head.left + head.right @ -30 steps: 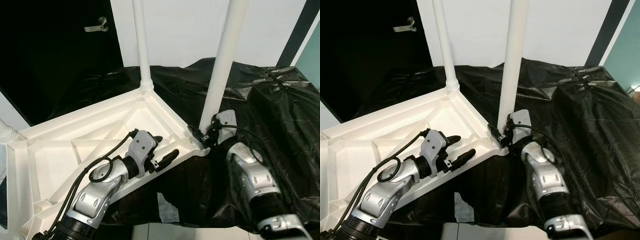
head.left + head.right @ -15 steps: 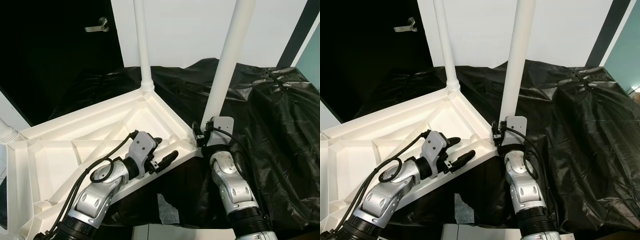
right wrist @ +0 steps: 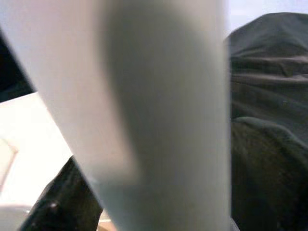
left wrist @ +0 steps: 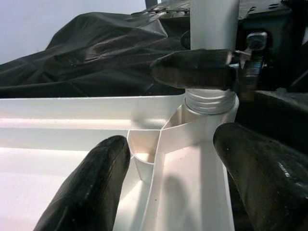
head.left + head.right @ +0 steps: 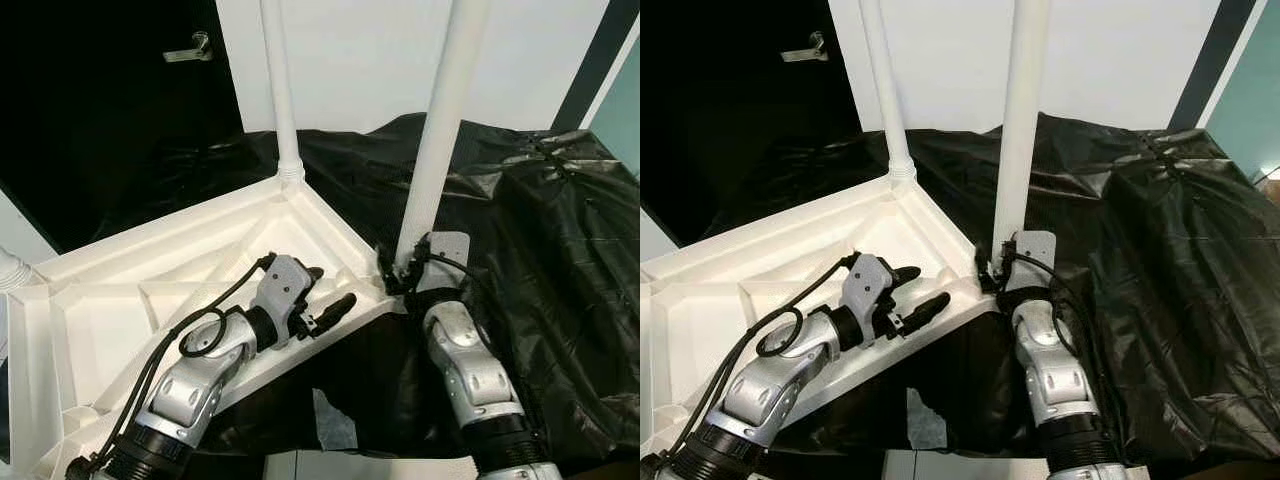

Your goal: Building children table

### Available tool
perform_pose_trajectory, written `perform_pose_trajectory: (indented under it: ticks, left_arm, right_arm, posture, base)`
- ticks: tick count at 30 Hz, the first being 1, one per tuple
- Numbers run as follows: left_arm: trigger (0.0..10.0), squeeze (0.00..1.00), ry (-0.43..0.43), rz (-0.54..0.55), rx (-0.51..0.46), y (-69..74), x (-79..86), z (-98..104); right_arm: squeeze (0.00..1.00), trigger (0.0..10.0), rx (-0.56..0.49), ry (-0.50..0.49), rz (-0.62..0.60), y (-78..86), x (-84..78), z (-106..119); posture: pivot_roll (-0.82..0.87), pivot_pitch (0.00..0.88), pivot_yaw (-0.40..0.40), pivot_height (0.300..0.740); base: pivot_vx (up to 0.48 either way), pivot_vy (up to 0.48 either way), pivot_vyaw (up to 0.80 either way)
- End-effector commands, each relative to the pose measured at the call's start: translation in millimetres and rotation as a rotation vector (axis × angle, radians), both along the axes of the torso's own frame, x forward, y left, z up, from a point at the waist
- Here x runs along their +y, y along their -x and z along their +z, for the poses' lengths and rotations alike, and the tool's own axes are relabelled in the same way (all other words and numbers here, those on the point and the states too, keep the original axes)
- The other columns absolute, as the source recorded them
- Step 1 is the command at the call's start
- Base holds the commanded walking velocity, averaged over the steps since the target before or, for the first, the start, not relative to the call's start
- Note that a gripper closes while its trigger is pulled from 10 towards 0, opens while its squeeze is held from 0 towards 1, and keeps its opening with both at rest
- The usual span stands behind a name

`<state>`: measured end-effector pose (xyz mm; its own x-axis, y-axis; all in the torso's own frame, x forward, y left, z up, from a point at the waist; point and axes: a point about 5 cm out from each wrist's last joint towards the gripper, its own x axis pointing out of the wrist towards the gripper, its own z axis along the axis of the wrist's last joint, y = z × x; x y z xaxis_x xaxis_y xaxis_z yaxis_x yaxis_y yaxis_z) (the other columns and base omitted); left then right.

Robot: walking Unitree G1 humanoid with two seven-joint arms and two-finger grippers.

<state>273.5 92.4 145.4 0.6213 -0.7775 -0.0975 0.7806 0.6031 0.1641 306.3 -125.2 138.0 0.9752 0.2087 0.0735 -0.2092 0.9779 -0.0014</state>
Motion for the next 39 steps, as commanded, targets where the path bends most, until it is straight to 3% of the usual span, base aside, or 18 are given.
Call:
perform_pose_trajectory:
  ticks: [1,3,5,6,11,12,15,16,18,19,24,30,31,32,33,37,39]
  left_arm:
    - [10.0,0.0,-0.024,-0.046,0.0,-0.7,0.9,0.6]
    - [10.0,0.0,-0.023,-0.047,0.001,-0.8,0.4,0.9]
    - [10.0,0.0,-0.023,-0.069,0.003,0.2,-1.5,1.3]
    - [10.0,0.0,-0.027,-0.077,-0.001,0.4,-2.2,1.6]
    - [10.0,0.0,-0.032,-0.082,-0.005,0.1,-2.4,1.8]
    - [10.0,0.0,-0.032,-0.086,-0.005,-0.2,-2.0,2.9]
    - [10.0,0.0,-0.033,-0.09,-0.006,0.1,-1.6,3.0]
    - [10.0,0.0,-0.035,-0.092,-0.006,0.5,-2.1,2.6]
    - [10.0,0.0,-0.037,-0.093,-0.006,0.8,-2.9,2.2]
    - [10.0,0.0,-0.035,-0.095,-0.006,0.7,-3.9,2.8]
    - [10.0,0.0,-0.031,-0.1,-0.014,0.6,-4.3,5.4]
    - [10.0,0.0,-0.021,-0.081,-0.014,-3.3,-1.8,7.1]
    - [10.0,0.0,-0.02,-0.082,-0.014,-3.6,-1.8,7.1]
    - [10.0,0.0,-0.02,-0.082,-0.014,-3.6,-1.8,7.1]
    - [10.0,0.0,-0.022,-0.087,-0.014,-3.5,-2.0,6.2]
    - [10.0,0.0,-0.02,-0.09,-0.016,-3.3,-2.4,5.8]
    - [10.0,0.0,-0.017,-0.075,-0.016,-5.8,-1.6,5.6]
  right_arm:
    - [1.0,10.0,-0.001,-0.02,0.07,-0.4,-1.3,-1.0]
    - [1.0,10.0,0.001,-0.028,0.096,-0.6,-2.6,-1.0]
    - [1.0,10.0,-0.01,0.046,0.209,-2.6,-7.9,-0.5]
    - [0.0,10.0,-0.001,0.065,0.27,-3.8,-9.8,-0.5]
    - [0.0,10.0,0.007,0.087,0.348,-5.6,-11.5,0.2]
    - [0.0,10.0,0.017,0.133,0.456,-9.2,-11.2,1.0]
    - [0.0,10.0,0.027,0.165,0.529,-13.0,-10.3,1.6]
    - [0.0,8.7,0.024,0.193,0.557,-15.5,-9.5,1.7]
    - [0.0,8.7,0.017,0.223,0.584,-18.0,-9.2,1.9]
    - [0.0,0.0,0.022,0.234,0.596,-18.8,-9.1,1.1]
    - [0.0,0.0,0.039,0.239,0.63,-18.6,-9.8,-1.1]
    - [0.0,0.0,0.027,0.218,0.575,-19.1,-11.6,0.4]
    - [0.0,1.3,0.029,0.213,0.551,-19.3,-11.3,0.9]
    - [0.0,1.3,0.029,0.213,0.551,-19.3,-11.3,0.9]
    - [0.0,10.0,0.02,0.201,0.498,-18.7,-9.9,1.0]
    - [0.0,10.0,0.008,0.189,0.426,-14.0,-7.8,-2.8]
    - [0.0,10.0,0.049,0.164,0.278,-10.4,-9.4,-11.9]
  posture:
    - [-0.02,0.0,0.029,0.74]
    - [-0.02,0.0,0.029,0.74]
    - [-0.02,0.0,0.03,0.74]
    - [-0.02,0.0,0.029,0.74]
    - [-0.02,0.0,0.031,0.74]
    - [-0.02,0.0,0.035,0.74]
    - [-0.02,0.0,0.036,0.74]
    - [-0.02,0.0,0.037,0.74]
    - [-0.02,0.0,0.037,0.74]
    - [-0.01,0.0,0.031,0.74]
    - [-0.01,0.0,0.025,0.74]
    - [-0.02,0.0,0.03,0.74]
    - [-0.02,0.0,0.029,0.74]
    - [-0.02,0.0,0.029,0.74]
    - [-0.03,0.0,0.03,0.74]
    - [-0.04,0.0,0.021,0.74]
    - [-0.04,0.0,0.02,0.74]
  base:
    - [0.0,0.0,0.0]
    - [0.0,0.0,0.0]
    - [0.0,0.0,0.0]
    - [0.0,0.0,0.0]
    - [0.0,0.0,0.0]
    - [0.0,0.0,0.0]
    - [0.0,0.0,0.0]
    - [0.0,0.0,0.0]
    - [0.0,0.0,0.0]
    - [0.0,0.0,0.0]
    - [0.0,0.0,0.0]
    - [0.0,0.0,0.0]
    - [0.0,0.0,0.0]
    - [0.0,0.0,0.0]
    - [0.0,0.0,0.0]
    - [0.0,0.0,0.0]
    - [0.0,0.0,0.0]
